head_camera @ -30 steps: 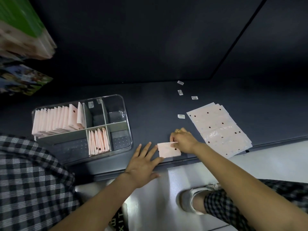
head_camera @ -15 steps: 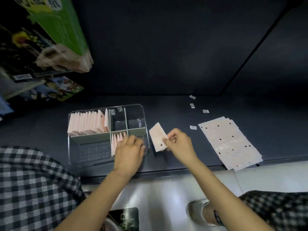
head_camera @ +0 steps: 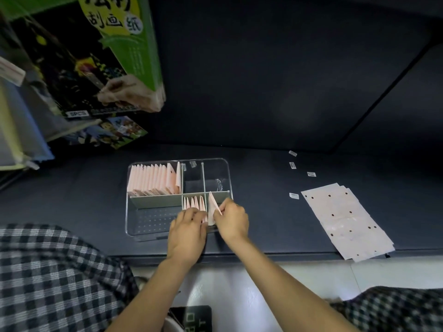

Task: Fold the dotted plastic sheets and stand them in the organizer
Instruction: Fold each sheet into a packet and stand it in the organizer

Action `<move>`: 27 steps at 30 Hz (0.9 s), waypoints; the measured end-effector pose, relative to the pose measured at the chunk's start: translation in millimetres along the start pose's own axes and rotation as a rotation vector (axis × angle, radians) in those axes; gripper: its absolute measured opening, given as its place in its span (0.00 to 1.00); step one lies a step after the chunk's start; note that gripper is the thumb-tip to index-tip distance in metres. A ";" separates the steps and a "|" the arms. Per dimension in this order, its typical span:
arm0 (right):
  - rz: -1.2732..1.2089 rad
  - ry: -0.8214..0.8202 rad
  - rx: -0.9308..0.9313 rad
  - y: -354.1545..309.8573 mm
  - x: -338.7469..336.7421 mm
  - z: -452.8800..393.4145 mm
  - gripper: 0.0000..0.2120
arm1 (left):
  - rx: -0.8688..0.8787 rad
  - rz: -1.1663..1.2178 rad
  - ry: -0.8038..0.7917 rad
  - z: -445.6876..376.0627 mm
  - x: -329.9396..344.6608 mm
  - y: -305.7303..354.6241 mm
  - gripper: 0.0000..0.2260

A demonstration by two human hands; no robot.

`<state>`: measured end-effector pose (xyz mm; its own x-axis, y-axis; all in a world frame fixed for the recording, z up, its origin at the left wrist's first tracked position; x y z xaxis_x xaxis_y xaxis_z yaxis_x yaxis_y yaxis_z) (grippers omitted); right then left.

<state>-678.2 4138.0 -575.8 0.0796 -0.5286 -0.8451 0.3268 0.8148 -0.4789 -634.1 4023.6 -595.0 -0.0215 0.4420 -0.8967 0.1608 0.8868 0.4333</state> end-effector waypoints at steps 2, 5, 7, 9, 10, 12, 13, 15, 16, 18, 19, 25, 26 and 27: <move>0.039 0.022 0.007 -2.2 4.9 -1.1 0.07 | -0.006 0.031 0.021 -1.1 -2.2 1.2 0.13; 0.123 0.028 -0.037 -3.5 10.7 -3.8 0.08 | -0.021 0.058 0.045 -2.4 -2.7 2.0 0.13; 0.150 -0.010 -0.071 -3.9 14.3 -5.2 0.08 | -0.025 0.070 0.055 -3.8 -0.9 2.7 0.14; 0.161 -0.061 -0.109 -3.8 17.7 -4.8 0.10 | -0.019 0.072 0.049 -5.5 2.3 3.4 0.15; 0.167 -0.082 -0.132 -3.5 19.0 -4.5 0.10 | -0.015 0.070 0.042 -6.0 3.9 3.5 0.16; 0.190 -0.101 -0.186 -0.7 20.6 -4.4 0.09 | -0.005 0.075 0.033 -6.7 6.2 3.3 0.19; 0.205 -0.097 -0.206 1.7 20.5 -5.2 0.09 | 0.002 0.073 0.026 -7.0 7.0 3.3 0.20; 0.210 -0.111 -0.235 7.1 18.9 -6.4 0.11 | 0.025 0.031 -0.003 -7.2 8.8 3.1 0.22; 0.202 -0.138 -0.254 9.7 17.4 -6.7 0.12 | 0.039 -0.005 -0.021 -7.3 9.5 2.5 0.22; 0.164 -0.185 -0.318 17.4 10.8 -6.3 0.13 | 0.059 -0.085 -0.053 -7.5 10.2 0.1 0.19; 0.134 -0.180 -0.359 24.3 4.8 -6.4 0.13 | 0.063 -0.120 -0.068 -7.1 10.3 -1.5 0.18; 0.099 0.108 -0.232 133.5 -64.2 -36.2 0.14 | 0.105 -0.200 -0.047 -6.0 11.6 3.5 0.15; 0.142 0.129 -0.137 160.8 -77.7 -43.9 0.15 | 0.117 -0.208 -0.022 -7.2 12.2 5.8 0.15; 0.181 0.138 -0.033 188.8 -90.5 -50.2 0.17 | 0.134 -0.211 0.007 -9.1 12.3 8.8 0.14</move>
<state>-671.0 4351.6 -601.7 0.0042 -0.3372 -0.9414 0.2881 0.9019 -0.3218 -642.0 4038.1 -601.3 -0.0754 0.2505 -0.9652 0.2812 0.9340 0.2204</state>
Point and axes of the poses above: each hand's wrist, its own z-axis away from the middle knuckle, its own x-axis out of the palm, y = z × x, the point moved 1 cm from there along -z, towards the middle knuckle, and after that the axes turned 10 degrees about x, right-handed, at the moved point
